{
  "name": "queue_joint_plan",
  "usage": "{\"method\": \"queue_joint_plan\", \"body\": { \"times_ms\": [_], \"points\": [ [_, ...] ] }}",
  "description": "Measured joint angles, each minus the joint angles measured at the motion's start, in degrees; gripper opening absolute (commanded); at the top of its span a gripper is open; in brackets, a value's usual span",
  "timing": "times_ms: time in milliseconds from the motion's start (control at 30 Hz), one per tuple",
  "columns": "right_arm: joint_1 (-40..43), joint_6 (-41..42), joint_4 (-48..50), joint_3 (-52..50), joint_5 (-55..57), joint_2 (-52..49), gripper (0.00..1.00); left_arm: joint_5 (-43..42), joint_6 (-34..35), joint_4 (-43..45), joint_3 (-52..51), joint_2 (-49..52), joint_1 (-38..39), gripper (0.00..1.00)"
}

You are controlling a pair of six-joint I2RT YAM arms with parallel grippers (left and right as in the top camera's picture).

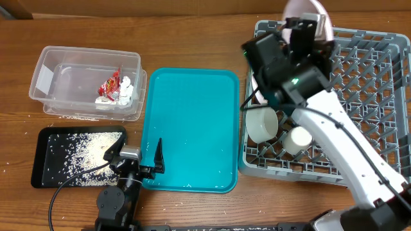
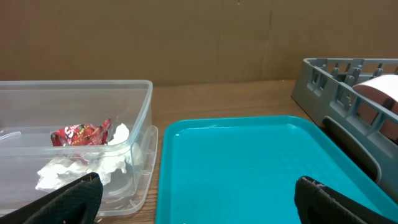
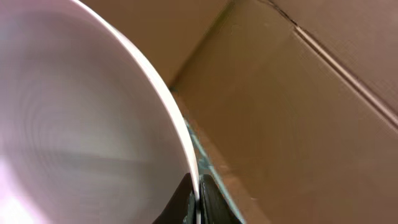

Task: Sort waste into correct bins and load items into the dishwasher
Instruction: 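Lift the white plate and stand it upright in the rack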

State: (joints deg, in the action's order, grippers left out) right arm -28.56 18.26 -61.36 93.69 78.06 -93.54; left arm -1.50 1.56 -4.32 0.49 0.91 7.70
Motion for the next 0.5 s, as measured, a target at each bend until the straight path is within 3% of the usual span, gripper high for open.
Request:
{"method": "queue_joint_plan", "body": {
  "times_ms": [200,500],
  "points": [
    [6.23,-2.01,-2.58,-0.04,-3.15,-4.15,0.04,0.00,0.00,0.00,0.00,0.00,0.00,1.00],
    [6.40,-3.32,-7.06,-0.20,-11.23,-10.38,0.04,0.02,0.00,0.00,0.00,0.00,0.00,1.00]
  ]
}}
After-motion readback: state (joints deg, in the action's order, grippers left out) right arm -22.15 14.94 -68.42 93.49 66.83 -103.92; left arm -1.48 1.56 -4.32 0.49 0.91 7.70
